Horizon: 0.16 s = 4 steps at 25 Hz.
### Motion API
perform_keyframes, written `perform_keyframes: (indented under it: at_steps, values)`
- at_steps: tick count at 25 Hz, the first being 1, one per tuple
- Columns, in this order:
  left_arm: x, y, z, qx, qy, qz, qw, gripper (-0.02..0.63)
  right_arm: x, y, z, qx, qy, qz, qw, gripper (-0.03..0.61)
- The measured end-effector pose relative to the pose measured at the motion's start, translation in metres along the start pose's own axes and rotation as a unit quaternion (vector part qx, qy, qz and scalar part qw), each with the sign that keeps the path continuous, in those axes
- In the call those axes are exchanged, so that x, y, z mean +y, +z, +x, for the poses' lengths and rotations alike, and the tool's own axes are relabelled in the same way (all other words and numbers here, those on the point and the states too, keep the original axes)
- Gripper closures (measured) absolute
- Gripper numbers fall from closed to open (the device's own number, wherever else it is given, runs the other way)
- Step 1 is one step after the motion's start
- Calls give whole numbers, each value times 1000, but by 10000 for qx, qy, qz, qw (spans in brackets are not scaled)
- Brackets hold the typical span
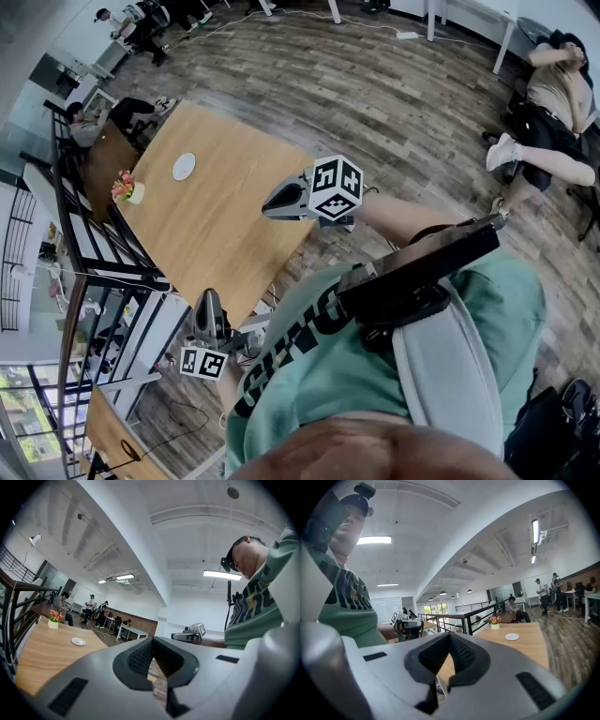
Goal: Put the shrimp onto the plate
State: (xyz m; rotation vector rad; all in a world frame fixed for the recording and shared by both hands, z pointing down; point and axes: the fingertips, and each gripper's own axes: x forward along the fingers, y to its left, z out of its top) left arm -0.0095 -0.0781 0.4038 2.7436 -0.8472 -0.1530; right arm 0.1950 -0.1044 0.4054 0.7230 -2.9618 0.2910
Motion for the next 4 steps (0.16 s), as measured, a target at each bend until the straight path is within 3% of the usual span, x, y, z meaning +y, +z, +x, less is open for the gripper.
perform_keyframes:
  at_steps: [4]
  values:
    - [2, 1, -9, -9, -12, 33, 10000, 609, 7, -3, 3, 10, -8, -16, 10000, 572]
